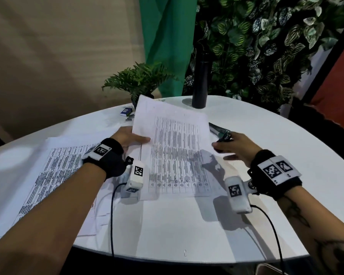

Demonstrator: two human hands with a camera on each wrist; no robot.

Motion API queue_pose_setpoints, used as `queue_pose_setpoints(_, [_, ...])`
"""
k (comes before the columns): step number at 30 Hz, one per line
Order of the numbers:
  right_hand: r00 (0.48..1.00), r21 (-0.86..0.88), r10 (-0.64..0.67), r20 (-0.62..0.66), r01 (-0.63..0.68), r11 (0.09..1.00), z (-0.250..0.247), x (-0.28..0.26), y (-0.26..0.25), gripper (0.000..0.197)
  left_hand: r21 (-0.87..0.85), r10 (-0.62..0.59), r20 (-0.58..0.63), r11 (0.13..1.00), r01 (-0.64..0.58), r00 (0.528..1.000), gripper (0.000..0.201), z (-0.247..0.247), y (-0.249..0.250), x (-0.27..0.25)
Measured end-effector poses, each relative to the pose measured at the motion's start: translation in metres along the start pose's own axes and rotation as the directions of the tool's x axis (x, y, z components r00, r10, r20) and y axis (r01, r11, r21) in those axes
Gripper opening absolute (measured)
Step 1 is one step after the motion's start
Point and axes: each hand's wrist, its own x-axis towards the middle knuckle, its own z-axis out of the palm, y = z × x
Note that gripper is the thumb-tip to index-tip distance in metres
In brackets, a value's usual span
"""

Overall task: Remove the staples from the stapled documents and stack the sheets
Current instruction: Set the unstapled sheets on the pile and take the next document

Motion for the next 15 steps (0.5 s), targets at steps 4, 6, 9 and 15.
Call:
queue_pose_setpoints(4, [0.993, 0.215, -0.114, -0.042, 0.120, 0.969, -0.006, 0.004, -0.020, 0.018, -0.115, 0.181, 0.003, 0.977, -0.179, 0.984, 0.024, -0.010, 0.015, -0.006])
queue_pose_setpoints(6, [0.982, 0.272, -0.184, -0.037, 0.187, 0.944, -0.006, 0.005, -0.035, 0.023, -0.143, 0.251, 0.017, 0.959, -0.246, 0.968, 0.024, -0.011, 0.026, -0.012])
queue_pose_setpoints(9, [0.957, 0.387, -0.290, -0.021, 0.276, 0.880, -0.007, 0.002, -0.054, 0.047, -0.197, 0.334, 0.041, 0.927, -0.321, 0.942, 0.029, -0.012, 0.043, -0.022])
queue_pose_setpoints(15, [0.893, 0.493, -0.449, 0.011, 0.386, 0.780, -0.015, -0.013, -0.068, 0.074, -0.312, 0.446, 0.082, 0.861, -0.402, 0.891, 0.056, -0.017, 0.057, -0.033])
